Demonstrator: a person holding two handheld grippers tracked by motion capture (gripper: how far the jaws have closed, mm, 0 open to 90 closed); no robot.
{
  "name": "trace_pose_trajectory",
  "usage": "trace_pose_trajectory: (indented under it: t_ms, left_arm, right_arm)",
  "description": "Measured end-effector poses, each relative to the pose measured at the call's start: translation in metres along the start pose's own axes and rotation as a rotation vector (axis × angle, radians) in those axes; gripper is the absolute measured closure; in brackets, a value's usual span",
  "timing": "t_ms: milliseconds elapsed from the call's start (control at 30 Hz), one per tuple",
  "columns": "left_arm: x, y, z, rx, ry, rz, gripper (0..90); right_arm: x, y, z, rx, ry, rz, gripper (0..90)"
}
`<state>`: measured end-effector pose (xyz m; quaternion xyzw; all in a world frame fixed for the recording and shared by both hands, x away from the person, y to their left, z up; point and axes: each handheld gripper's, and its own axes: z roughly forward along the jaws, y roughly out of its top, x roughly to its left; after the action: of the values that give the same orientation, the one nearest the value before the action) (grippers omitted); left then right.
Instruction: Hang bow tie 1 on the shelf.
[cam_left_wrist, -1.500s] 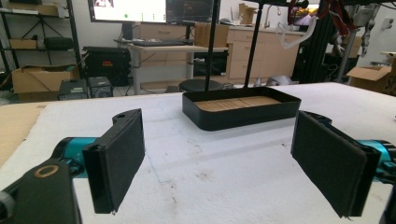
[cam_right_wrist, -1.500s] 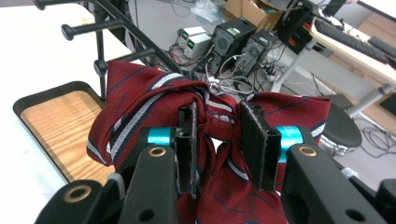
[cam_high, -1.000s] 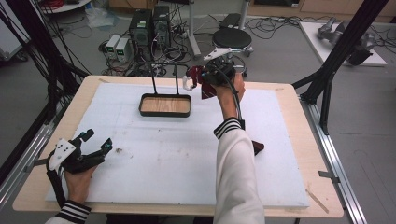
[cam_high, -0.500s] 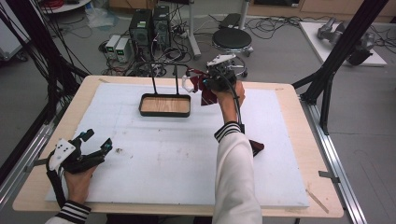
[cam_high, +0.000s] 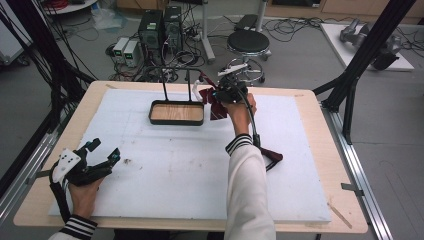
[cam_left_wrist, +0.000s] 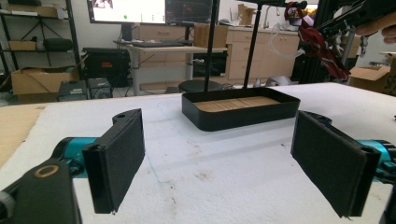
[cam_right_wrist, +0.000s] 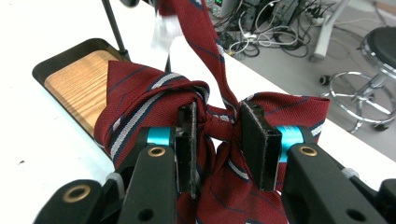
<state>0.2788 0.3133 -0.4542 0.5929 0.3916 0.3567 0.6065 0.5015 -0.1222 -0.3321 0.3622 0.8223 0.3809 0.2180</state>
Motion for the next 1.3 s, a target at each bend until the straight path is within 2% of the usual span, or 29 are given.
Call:
trace_pose_trajectory:
  t_ms: [300,567,733,867,967,1167,1233,1300]
  left_arm:
    - [0.0,0.0,0.0,0.001,0.001,-0.002,17.8]
    - [0.0,0.0,0.0,0.002,-0.001,0.001,17.8]
    - [0.0,0.0,0.0,0.002,-0.002,0.001,17.8]
    - [0.0,0.0,0.0,0.003,-0.001,0.002,17.8]
    - [0.0,0.0,0.0,0.002,-0.001,0.001,17.8]
    - [0.0,0.0,0.0,0.003,-0.001,0.001,17.8]
    - [0.0,0.0,0.0,0.001,0.0,0.0,17.8]
    - [0.0,0.0,0.0,0.0,0.0,0.0,17.8]
  right_arm:
    - [0.005,-0.001,0.009,0.007,0.021,0.005,67.5]
    - [0.004,0.0,0.009,0.006,0.014,0.005,65.7]
    - [0.002,0.0,0.008,0.001,0.033,0.026,62.5]
    - [0.001,0.0,0.008,0.013,0.035,0.058,49.1]
    - [-0.001,-0.001,0.008,0.02,0.036,0.099,35.6]
    - [-0.002,0.0,-0.003,0.001,0.05,0.099,18.3]
    - [-0.002,0.001,-0.011,-0.009,0.031,0.097,11.7]
    - [-0.003,0.002,-0.021,-0.028,0.024,0.107,11.7]
